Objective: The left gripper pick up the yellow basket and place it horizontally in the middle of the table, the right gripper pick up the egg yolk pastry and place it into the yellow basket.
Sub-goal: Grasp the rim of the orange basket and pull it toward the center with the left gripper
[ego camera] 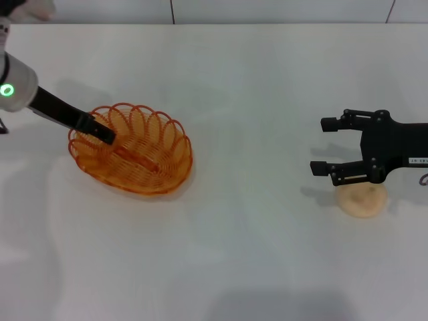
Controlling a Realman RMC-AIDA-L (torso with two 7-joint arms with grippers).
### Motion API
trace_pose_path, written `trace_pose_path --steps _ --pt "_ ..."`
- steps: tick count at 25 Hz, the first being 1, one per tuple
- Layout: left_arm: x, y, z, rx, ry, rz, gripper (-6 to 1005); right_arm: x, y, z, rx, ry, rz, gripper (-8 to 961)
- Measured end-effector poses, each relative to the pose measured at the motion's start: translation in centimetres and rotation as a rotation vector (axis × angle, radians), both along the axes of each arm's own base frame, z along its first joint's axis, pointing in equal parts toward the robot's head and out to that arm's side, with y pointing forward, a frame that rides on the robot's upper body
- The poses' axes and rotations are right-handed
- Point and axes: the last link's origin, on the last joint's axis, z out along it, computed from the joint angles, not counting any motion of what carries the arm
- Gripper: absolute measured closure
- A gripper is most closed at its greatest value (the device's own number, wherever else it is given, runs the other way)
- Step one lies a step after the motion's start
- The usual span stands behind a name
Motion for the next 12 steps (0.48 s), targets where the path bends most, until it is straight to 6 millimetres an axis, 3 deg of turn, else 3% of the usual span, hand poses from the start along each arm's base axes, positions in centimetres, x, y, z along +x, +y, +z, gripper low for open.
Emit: trace_pose_path --steps 12 --pt "-0.29 -0.33 -1.18 -0.006 -0.025 0.007 211 0.57 -0.07 -0.01 0.013 0.003 -0.028 82"
